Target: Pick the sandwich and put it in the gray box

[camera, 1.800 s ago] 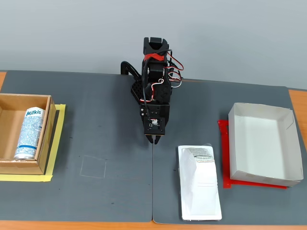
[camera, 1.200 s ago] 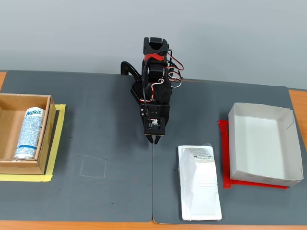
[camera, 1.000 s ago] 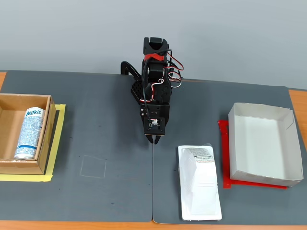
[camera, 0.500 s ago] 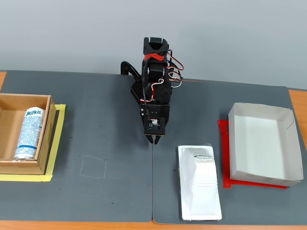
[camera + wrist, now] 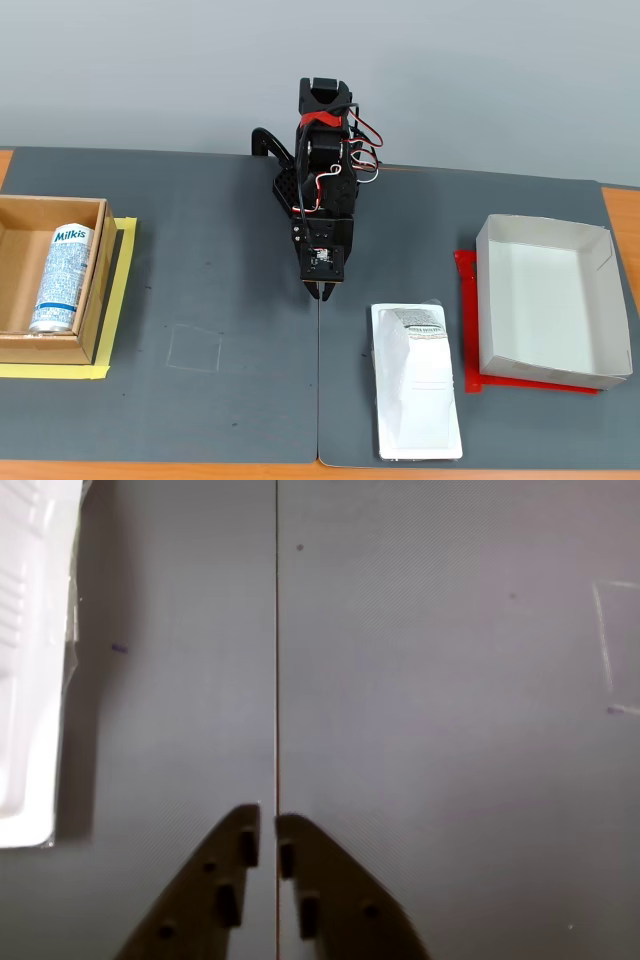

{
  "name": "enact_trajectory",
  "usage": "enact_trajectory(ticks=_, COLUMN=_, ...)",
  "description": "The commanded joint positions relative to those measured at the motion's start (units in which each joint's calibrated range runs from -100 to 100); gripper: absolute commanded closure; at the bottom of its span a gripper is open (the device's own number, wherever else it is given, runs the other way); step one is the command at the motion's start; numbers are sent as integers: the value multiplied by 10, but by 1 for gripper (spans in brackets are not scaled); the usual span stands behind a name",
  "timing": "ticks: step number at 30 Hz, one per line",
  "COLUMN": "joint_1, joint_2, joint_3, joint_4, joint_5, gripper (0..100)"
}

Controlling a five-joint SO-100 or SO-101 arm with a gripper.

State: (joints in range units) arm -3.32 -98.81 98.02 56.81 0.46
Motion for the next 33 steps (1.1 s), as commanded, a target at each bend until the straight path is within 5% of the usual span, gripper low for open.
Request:
enact_trajectory(ticks=1, joint_1=4, joint_2=-5, joint_3=0, joint_4=-8, joint_5=2, gripper=98)
enact_trajectory(ticks=33, joint_1=-3, joint_2=-5, joint_3=-1, joint_4=-8, joint_5=2, gripper=98)
